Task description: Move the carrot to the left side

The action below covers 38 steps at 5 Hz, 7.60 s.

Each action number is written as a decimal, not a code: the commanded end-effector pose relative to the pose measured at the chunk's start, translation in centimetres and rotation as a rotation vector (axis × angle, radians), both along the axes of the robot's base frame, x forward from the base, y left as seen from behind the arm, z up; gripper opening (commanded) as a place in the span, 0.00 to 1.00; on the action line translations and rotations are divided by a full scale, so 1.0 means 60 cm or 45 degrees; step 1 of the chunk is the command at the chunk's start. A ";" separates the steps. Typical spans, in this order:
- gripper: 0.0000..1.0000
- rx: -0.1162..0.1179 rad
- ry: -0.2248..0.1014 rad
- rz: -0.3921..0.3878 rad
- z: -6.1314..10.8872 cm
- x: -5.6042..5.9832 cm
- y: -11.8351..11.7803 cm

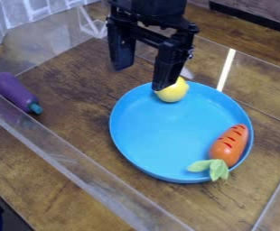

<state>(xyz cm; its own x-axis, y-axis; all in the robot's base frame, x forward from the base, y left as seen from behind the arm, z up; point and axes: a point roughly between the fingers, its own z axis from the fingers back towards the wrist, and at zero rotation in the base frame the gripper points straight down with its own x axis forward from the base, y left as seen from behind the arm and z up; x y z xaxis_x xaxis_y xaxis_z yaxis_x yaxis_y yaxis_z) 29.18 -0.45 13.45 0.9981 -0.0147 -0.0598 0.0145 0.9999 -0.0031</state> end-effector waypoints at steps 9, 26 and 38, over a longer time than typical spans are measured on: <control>1.00 -0.028 -0.104 -0.322 -0.104 0.086 -0.129; 0.00 0.109 -0.453 -0.235 0.077 0.176 -0.071; 0.00 0.184 -0.621 -0.367 0.057 0.172 -0.106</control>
<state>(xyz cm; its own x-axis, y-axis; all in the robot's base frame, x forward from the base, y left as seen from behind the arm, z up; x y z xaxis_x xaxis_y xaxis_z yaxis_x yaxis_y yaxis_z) 39.75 -6.23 13.80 0.8997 -0.3062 0.3112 0.2521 0.9463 0.2023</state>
